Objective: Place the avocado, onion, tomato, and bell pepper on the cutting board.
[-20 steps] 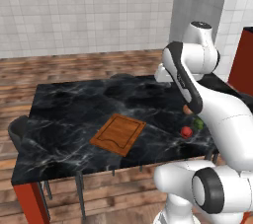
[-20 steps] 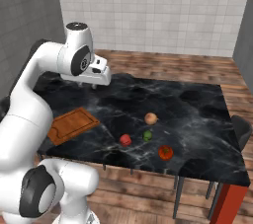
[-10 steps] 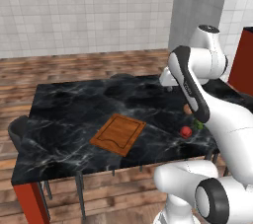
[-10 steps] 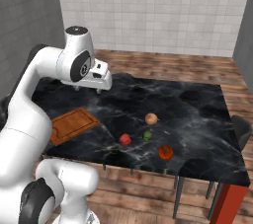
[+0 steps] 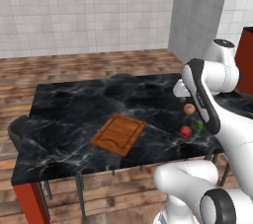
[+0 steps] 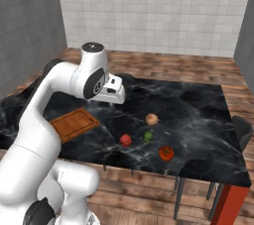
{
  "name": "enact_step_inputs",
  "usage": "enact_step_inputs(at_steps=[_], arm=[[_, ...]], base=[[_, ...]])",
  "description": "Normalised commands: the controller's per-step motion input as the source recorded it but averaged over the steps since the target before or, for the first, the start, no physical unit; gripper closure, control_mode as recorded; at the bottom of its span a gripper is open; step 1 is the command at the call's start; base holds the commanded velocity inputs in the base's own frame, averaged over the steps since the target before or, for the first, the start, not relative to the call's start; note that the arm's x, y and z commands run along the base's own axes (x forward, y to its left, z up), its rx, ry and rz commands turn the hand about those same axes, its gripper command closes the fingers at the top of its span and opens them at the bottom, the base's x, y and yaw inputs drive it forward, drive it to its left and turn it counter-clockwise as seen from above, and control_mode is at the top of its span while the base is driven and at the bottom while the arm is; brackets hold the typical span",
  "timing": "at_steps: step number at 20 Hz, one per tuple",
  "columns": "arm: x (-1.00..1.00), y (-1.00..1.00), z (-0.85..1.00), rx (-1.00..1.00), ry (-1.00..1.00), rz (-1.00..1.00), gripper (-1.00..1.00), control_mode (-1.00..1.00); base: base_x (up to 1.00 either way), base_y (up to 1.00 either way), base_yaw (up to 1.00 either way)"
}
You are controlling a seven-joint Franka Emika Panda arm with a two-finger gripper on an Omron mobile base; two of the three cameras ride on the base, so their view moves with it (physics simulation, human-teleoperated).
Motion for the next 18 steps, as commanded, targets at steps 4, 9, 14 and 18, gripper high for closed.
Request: enact_step_inputs(at_steps=[4,9,14,18], arm=[[-0.01,-0.24,-0.29,0.0,0.0,0.0,-1.0,-1.0],[0.0,-0.17,-0.37,0.0,0.0,0.0,-1.0,-1.0],[0.11,-0.05,-0.33,0.0,0.05,-0.04,-1.0,-1.0],[0.28,0.0,-0.31,0.0,0.08,-0.1,-1.0,-1.0]], base=[[0.0,0.0,0.0],[0.0,0.0,0.0],[0.0,0.0,0.0],[0.0,0.0,0.0]])
